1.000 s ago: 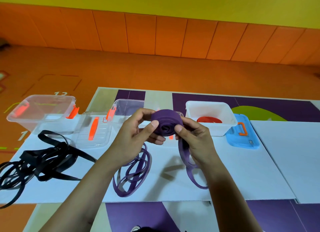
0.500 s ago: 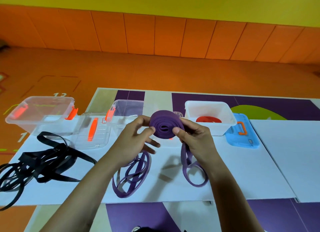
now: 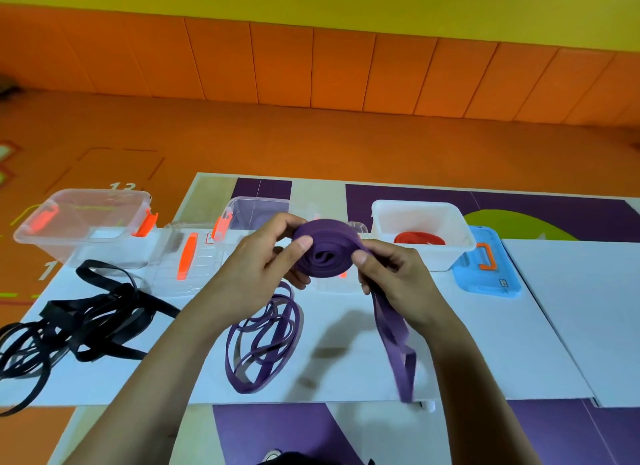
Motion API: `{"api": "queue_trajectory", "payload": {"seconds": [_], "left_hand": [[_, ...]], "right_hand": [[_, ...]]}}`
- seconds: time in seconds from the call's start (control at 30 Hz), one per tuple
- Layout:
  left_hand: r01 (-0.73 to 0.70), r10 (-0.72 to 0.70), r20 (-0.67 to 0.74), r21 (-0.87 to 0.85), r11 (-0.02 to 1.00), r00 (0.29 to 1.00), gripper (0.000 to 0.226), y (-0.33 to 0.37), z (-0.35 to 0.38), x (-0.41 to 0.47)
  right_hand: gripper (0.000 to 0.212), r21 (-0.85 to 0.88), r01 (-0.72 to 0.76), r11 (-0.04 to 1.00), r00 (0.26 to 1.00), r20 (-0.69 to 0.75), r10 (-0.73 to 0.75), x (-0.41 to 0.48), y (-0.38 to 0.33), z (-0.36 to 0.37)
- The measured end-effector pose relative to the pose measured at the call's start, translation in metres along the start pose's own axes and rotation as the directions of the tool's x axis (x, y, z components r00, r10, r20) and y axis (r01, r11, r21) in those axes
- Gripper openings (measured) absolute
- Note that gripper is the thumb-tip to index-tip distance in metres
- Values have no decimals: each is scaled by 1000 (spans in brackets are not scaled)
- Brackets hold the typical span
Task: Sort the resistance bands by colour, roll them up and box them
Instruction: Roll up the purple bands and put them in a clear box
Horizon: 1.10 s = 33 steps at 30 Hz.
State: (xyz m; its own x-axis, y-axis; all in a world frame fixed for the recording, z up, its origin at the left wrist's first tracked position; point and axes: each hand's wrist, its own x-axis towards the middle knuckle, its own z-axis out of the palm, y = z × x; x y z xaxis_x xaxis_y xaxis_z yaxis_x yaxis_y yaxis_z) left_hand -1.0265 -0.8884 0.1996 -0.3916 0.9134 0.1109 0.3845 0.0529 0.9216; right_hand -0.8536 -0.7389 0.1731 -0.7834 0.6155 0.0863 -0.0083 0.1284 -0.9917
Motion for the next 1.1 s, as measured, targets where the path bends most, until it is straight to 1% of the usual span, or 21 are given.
{"api": "queue_trajectory", "payload": {"seconds": [0.03, 0.1, 0.13, 0.23, 0.33, 0.5, 0.6, 0.73, 0.87, 0.97, 1.0, 1.1], "left_hand": [[4, -4, -15, -55, 998, 1000, 20, 0, 1, 0], [6, -13, -44, -152, 988, 999, 22, 1, 4, 0], [10, -20, -54, -185, 983, 998, 24, 1, 6, 1], [21, -43, -81, -249, 968, 996, 30, 1, 9, 1], [23, -63, -121, -307, 952, 991, 35, 1, 11, 3], [24, -109, -180, -416, 909, 978, 31, -1, 18, 5], [25, -114, -198, -404, 915, 973, 33, -2, 13, 6], [23, -100, -198, -358, 933, 975, 31, -2, 9, 5], [14, -69, -161, -324, 946, 984, 29, 1, 7, 4], [3, -46, -146, -283, 959, 988, 29, 4, 8, 5], [-2, -39, -142, -275, 961, 989, 29, 4, 8, 5], [-12, -27, -138, -276, 961, 990, 28, 4, 10, 5]], "right_hand": [[25, 23, 3, 1000, 1000, -7, -3, 0, 0, 0], [18, 62, 14, 998, 1000, -22, -13, 0, 2, 1], [18, 62, 17, 998, 999, -29, -15, 0, 2, 1], [22, 16, 54, 998, 998, -40, -53, 2, 0, 5], [24, 21, 108, 994, 991, -80, -106, 4, -2, 15], [26, -18, 115, 993, 983, -143, -116, 10, -5, 31], [33, -36, 108, 994, 986, -126, -112, 12, -9, 26], [27, 4, 109, 994, 990, -90, -108, 12, -12, 18], [30, 26, 146, 989, 982, -128, -142, 9, -12, 10], [35, 75, 110, 991, 986, -130, -100, 7, -14, 4], [34, 77, 103, 992, 987, -135, -92, 7, -14, 3], [24, 76, 91, 993, 980, -182, -76, 5, -14, 0]]}}
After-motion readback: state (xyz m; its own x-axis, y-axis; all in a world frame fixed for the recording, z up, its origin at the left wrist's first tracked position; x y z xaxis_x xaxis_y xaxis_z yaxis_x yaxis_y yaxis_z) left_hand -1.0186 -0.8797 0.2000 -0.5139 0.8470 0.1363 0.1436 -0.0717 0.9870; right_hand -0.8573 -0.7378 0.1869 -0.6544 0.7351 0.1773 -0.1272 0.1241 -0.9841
